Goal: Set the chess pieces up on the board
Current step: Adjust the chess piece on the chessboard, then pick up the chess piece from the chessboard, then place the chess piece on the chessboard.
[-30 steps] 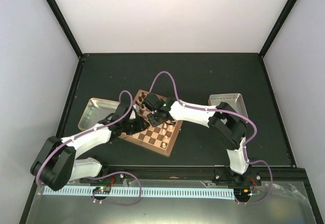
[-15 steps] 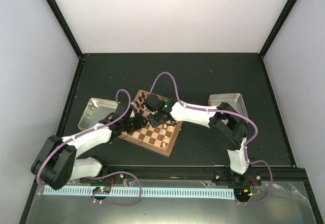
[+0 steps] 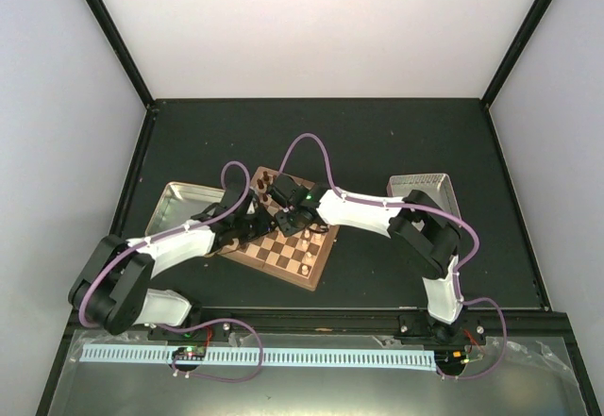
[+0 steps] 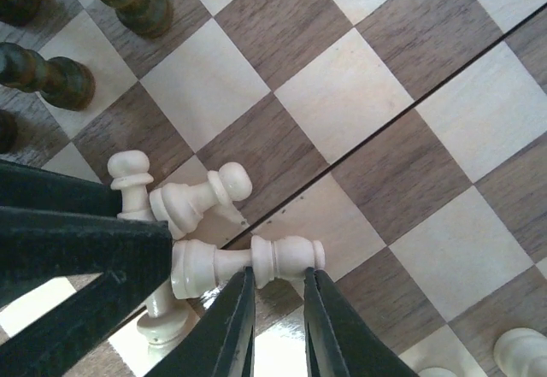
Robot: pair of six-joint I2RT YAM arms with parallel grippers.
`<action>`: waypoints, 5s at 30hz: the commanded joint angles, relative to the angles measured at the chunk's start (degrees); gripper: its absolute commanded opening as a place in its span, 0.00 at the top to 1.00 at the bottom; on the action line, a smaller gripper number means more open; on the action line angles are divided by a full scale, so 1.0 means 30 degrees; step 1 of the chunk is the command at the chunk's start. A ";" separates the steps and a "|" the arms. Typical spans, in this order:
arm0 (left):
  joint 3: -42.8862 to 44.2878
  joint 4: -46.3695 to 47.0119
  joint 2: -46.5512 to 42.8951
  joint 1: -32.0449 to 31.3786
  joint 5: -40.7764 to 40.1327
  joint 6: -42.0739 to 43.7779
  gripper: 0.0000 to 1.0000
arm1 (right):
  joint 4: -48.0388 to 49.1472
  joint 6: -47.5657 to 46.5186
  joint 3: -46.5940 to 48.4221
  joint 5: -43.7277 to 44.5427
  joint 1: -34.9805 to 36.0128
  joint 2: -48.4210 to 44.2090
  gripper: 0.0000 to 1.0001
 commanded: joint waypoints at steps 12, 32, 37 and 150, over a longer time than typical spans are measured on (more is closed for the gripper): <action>0.0118 -0.1508 0.0794 -0.0398 -0.0032 0.0952 0.84 | -0.0192 -0.0090 -0.0319 0.0861 -0.1248 -0.0378 0.85; 0.0067 -0.2166 -0.2469 -0.0413 0.0327 0.1222 0.72 | -0.1901 0.1488 0.0856 0.1705 -0.0745 -0.1418 0.69; -0.0214 -0.2243 -0.3864 -0.0413 0.0250 0.1091 0.70 | -0.2215 0.1736 0.1530 0.1753 -0.0285 -0.0554 0.66; 0.5335 -0.4456 -0.1737 -0.9539 -0.7655 0.6961 0.98 | 0.8000 0.4907 -1.4207 0.6059 -0.4391 -1.6502 0.42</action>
